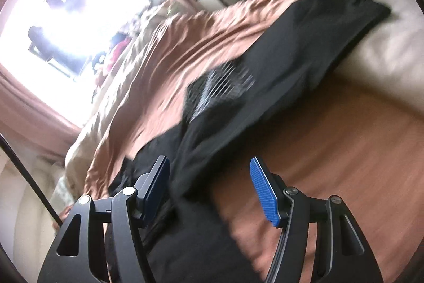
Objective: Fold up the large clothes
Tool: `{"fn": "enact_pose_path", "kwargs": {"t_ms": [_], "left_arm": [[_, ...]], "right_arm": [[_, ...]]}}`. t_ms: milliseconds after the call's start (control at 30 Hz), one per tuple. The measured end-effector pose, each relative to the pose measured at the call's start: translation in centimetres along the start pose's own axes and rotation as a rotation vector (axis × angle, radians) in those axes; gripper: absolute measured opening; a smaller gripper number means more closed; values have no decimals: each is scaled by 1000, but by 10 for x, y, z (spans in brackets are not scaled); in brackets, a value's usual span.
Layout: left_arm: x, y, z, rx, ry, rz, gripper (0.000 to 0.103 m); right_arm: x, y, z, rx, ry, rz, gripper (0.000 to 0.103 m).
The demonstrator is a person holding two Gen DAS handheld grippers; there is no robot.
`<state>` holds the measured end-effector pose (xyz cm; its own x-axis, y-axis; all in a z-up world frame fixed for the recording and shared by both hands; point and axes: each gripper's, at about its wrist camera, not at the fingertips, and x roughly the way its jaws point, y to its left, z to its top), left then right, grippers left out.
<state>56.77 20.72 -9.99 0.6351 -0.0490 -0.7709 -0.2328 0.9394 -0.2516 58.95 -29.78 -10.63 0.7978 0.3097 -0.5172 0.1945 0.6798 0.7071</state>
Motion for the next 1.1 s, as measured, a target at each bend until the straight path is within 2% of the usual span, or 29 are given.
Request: {"fn": "enact_pose_path", "kwargs": {"t_ms": [133, 233, 300, 400, 433, 533, 567, 667, 767, 867, 933, 1100], "left_arm": [[16, 3, 3, 25, 16, 32, 53], [31, -2, 10, 70, 39, 71, 48], [41, -5, 15, 83, 53, 76, 41], [59, -15, 23, 113, 69, 86, 40], [65, -19, 25, 127, 74, 92, 40], [88, -31, 31, 150, 100, 92, 33], [94, -35, 33, 157, 102, 97, 33], [121, -45, 35, 182, 146, 91, 33], [149, -52, 31, 214, 220, 115, 33], [148, -52, 32, 208, 226, 118, 33], [133, -50, 33, 189, 214, 85, 33], [85, -48, 31, 187, 150, 69, 33]], "right_arm": [[-3, -25, 16, 33, -43, -7, 61], [8, -49, 26, 98, -28, -11, 61], [18, -57, 29, 133, -28, -18, 59], [29, -63, 33, 149, -31, -55, 57], [33, -62, 33, 156, -23, -52, 55], [42, -62, 35, 148, -19, -47, 36], [41, -60, 35, 142, -27, -43, 22], [34, -52, 31, 129, -66, -35, 6], [18, -29, 22, 81, -114, -31, 3], [3, -3, 13, 34, -144, 30, 3], [-5, 16, 8, -3, -156, 67, 3], [-27, 62, -10, -107, -168, 185, 3]]}}
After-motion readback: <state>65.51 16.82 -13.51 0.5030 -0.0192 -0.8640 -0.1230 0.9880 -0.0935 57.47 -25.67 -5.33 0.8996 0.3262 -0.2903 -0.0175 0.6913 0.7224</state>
